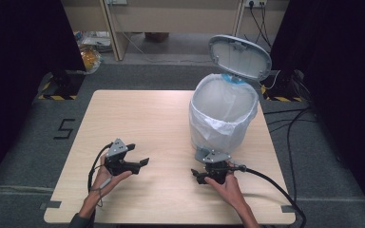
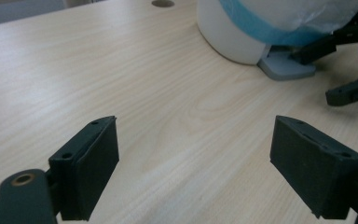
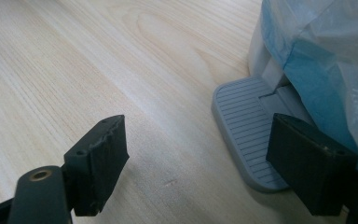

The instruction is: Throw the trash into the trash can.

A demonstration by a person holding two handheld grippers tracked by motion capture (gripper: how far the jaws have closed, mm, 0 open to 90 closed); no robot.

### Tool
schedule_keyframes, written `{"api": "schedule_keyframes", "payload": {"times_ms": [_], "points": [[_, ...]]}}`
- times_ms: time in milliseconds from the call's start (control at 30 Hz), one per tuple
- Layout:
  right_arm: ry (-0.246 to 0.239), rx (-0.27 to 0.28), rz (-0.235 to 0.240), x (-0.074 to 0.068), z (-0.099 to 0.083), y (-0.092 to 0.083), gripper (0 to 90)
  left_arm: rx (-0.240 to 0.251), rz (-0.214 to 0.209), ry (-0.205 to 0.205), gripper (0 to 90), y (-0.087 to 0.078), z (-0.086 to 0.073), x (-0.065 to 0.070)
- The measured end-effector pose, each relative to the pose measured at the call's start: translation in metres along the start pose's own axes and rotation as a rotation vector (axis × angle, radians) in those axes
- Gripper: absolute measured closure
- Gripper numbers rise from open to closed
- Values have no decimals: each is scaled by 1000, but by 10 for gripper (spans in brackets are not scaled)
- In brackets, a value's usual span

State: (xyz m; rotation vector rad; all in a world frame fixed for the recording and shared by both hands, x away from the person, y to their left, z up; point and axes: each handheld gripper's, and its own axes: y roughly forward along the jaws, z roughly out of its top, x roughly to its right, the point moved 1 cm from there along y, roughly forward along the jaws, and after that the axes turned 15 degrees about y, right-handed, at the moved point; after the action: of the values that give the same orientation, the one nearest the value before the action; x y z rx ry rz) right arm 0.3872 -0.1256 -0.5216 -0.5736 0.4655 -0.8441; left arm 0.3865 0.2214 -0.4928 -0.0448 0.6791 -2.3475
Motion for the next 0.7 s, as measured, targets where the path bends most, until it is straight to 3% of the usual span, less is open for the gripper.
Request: {"api": "schedule_keyframes", "payload": {"times_ms": [133,367,700], "points": [[0,0,0,0,0,0,202,-67,-14,16,149,3,-8,3],[2,-1,0,0,0,0,202,-143,13,56,149,4,-19,7],[2,-1,1,0,0,0,202,-210,-9,69,153,6,-35,13]]}}
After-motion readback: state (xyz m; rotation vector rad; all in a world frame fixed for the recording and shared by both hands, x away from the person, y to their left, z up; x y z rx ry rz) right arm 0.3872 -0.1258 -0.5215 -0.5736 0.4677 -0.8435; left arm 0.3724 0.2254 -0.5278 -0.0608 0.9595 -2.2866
